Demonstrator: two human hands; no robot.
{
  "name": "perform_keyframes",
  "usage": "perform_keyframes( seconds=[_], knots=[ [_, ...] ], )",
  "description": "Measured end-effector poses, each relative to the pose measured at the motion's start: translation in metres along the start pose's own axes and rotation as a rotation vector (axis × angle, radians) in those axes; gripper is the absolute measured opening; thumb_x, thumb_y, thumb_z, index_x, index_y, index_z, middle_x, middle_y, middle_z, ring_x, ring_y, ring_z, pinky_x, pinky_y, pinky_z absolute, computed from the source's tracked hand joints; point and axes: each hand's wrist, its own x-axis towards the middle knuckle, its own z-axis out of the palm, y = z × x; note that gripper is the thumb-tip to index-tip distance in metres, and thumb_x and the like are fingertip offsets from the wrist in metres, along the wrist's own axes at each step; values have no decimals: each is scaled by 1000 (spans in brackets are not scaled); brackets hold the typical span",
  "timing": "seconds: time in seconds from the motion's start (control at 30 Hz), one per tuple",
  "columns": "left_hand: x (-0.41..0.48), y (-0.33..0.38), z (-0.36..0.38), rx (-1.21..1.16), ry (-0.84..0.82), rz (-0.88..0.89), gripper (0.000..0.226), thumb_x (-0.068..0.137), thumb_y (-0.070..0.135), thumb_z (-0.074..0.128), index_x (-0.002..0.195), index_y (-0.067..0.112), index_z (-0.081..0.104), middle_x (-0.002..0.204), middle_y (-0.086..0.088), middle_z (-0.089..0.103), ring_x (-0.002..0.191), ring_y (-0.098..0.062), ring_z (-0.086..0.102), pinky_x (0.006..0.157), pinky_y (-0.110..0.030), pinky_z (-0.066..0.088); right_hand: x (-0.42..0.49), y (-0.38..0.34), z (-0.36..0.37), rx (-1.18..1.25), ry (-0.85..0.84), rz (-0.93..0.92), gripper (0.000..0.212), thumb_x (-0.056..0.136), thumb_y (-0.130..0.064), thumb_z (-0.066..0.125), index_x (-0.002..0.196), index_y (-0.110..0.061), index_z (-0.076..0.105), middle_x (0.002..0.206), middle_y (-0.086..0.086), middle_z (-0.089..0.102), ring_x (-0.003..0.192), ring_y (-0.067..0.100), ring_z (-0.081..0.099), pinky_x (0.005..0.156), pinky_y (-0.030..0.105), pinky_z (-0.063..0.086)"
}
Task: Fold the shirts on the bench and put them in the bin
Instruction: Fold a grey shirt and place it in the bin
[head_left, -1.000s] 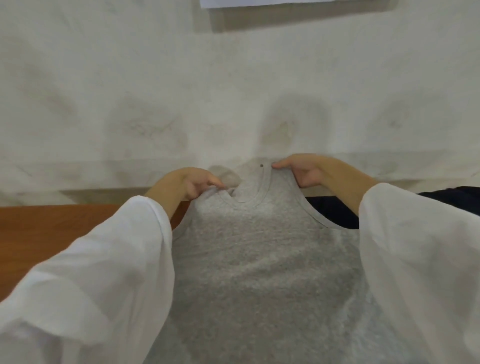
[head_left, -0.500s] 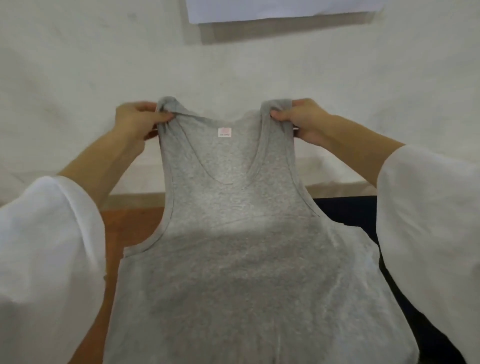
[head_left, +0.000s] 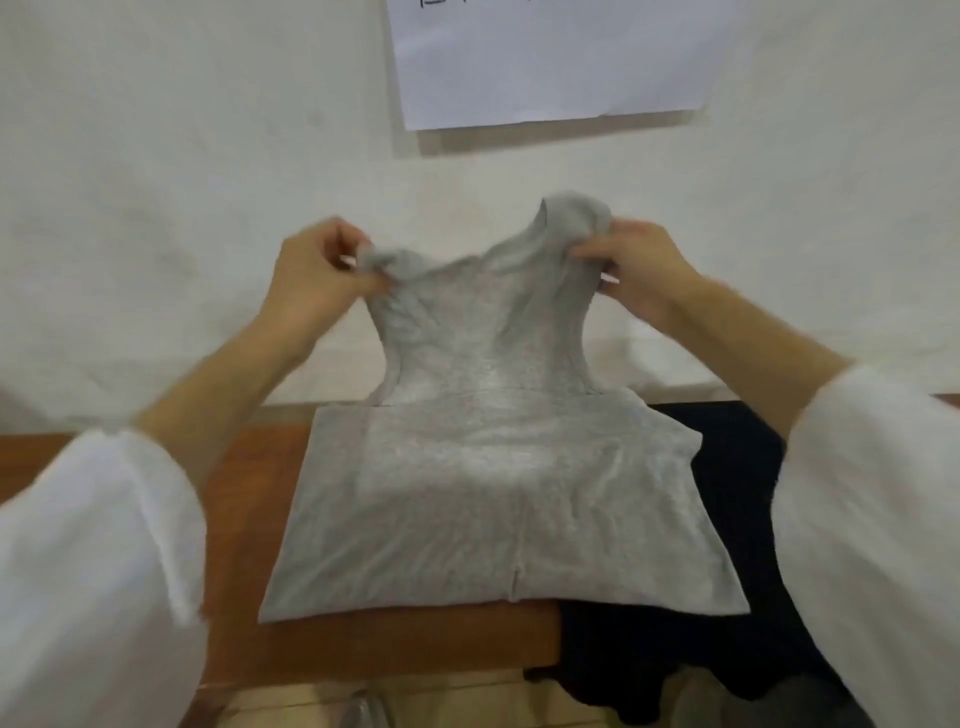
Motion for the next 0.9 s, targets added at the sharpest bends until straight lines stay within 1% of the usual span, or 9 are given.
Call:
perform_keyframes(
  seconds=[0.13, 0.23, 0.33, 0.43, 0.57, 0.63, 0.73, 0.83, 0.9],
  knots=[
    [-103, -27, -2, 208, -169, 63, 19, 67, 2, 73, 71, 12, 57, 71, 2, 59, 64, -2, 53, 59, -15, 37, -87, 49, -22, -438, -26, -146, 7, 77, 0, 72, 80, -6, 69, 76, 9, 66, 70, 5, 58, 70, 24, 46],
    [-161, -59, 5, 303, -289, 88, 29, 64, -3, 64, 70, 23, 52, 76, 4, 57, 78, -6, 51, 67, -16, 36, -145, 93, -30, -621, -48, -240, 28, 74, -1, 75, 78, -28, 69, 85, -7, 67, 83, 2, 59, 77, 19, 44],
    [-198, -94, 12, 455, -430, 137, 36, 70, -2, 70, 81, 30, 58, 84, 14, 58, 83, -2, 50, 72, -21, 41, -178, 134, -32, -797, -181, -227, 22, 72, -4, 75, 81, -25, 72, 89, -12, 63, 88, 5, 58, 82, 20, 43],
    [-211, -109, 10, 469, -386, 171, 24, 77, 11, 74, 94, 26, 66, 91, 11, 59, 88, -2, 51, 76, -21, 43, -192, 161, -36, -887, -239, -294, 9, 77, -19, 71, 85, -24, 73, 87, -16, 60, 84, 4, 56, 78, 26, 49],
    [-213, -91, 1, 358, -270, 150, 16, 80, 39, 52, 88, 27, 60, 86, 17, 56, 84, 3, 53, 72, -13, 41, -204, 158, -38, -831, -42, -387, 24, 81, -42, 55, 82, -23, 70, 79, -15, 56, 82, 4, 51, 74, 16, 42],
    [-214, -94, -1, 475, -361, 220, 17, 78, 42, 49, 85, 30, 58, 86, 20, 52, 79, 2, 50, 69, -17, 40, -207, 161, -40, -936, -159, -442, 20, 80, -41, 55, 84, -27, 69, 81, -21, 53, 79, 0, 51, 72, 15, 40],
    [-212, -108, -2, 635, -515, 267, 21, 77, 50, 45, 87, 36, 57, 93, 23, 48, 89, 2, 47, 81, -22, 37, -198, 159, -51, -997, -304, -385, 20, 80, -43, 54, 86, -31, 70, 86, -22, 58, 83, -1, 55, 78, 23, 43],
    [-190, -110, -5, 503, -454, 192, 37, 85, 55, 36, 86, 31, 64, 97, 22, 50, 94, 2, 48, 83, -19, 35, -155, 140, -59, -847, 32, -322, 19, 90, -29, 56, 87, -17, 70, 87, -9, 66, 79, 4, 57, 73, 27, 45],
    [-164, -118, 1, 531, -306, 146, 48, 87, 55, 33, 100, 23, 67, 111, 13, 55, 99, -5, 54, 85, -23, 41, -104, 132, -70, -829, 203, -137, 21, 95, -23, 53, 108, -14, 66, 105, 1, 65, 90, 13, 58, 77, 26, 41]
  ],
)
